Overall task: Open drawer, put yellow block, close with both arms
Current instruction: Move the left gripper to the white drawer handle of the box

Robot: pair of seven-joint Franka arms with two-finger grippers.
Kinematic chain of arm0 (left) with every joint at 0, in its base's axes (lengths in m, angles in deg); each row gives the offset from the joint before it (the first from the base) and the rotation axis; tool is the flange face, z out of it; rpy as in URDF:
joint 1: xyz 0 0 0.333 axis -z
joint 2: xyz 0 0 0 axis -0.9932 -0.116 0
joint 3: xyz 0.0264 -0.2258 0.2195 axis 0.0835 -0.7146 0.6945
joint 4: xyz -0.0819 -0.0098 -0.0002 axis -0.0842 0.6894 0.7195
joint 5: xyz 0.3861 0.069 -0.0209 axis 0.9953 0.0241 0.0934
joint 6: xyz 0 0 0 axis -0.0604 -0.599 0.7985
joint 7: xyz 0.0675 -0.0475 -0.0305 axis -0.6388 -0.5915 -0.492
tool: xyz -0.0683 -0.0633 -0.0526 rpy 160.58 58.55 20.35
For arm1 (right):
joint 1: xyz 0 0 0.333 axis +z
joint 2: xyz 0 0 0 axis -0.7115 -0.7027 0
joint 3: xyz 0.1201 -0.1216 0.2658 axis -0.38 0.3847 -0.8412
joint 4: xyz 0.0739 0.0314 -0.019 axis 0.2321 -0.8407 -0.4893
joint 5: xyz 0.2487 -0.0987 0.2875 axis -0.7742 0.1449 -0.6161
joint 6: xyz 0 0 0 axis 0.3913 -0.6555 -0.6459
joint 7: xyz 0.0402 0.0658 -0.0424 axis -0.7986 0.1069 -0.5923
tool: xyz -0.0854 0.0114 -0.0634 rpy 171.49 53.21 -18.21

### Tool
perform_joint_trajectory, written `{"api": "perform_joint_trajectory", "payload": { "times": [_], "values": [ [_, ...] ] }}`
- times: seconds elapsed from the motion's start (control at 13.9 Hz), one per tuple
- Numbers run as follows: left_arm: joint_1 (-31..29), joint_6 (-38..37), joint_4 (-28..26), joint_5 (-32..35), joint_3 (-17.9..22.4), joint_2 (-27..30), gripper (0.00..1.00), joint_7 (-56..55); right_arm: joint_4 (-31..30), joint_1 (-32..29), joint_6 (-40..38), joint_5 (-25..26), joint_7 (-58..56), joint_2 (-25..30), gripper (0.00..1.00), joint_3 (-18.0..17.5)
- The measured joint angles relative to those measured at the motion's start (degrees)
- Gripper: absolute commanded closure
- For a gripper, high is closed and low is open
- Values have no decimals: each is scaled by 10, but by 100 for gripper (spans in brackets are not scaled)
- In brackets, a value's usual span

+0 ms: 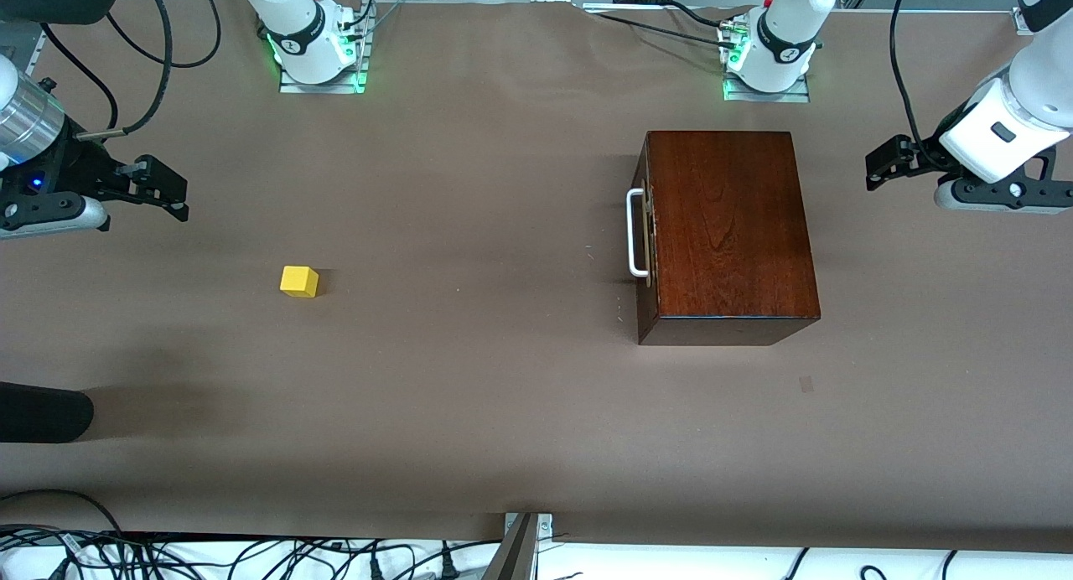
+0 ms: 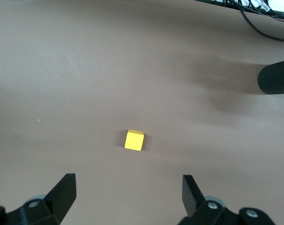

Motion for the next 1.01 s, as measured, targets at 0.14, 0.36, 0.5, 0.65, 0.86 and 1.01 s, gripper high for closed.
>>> {"api": "perform_joint_trajectory", "payload": {
  "times": [0.14, 0.36, 0.5, 0.65, 0.86, 1.01],
  "values": [
    [0, -4, 0, 0, 0, 0, 0, 0, 0, 0, 0, 0, 0, 0, 0, 0],
    [1, -5, 2, 0, -5, 0, 0, -1, 0, 0, 0, 0, 0, 0, 0, 0],
    [8, -3, 36, 0, -21, -12, 0, -14, 0, 0, 0, 0, 0, 0, 0, 0],
    [22, -3, 105, 0, -35, -54, 0, -23, 0, 0, 0, 0, 0, 0, 0, 0],
    [50, -4, 162, 0, -38, -109, 0, -24, 0, 0, -1, 0, 0, 0, 0, 0],
    [63, -4, 172, 0, -39, -123, 0, -27, 0, 0, -1, 0, 0, 0, 0, 0]
  ]
}}
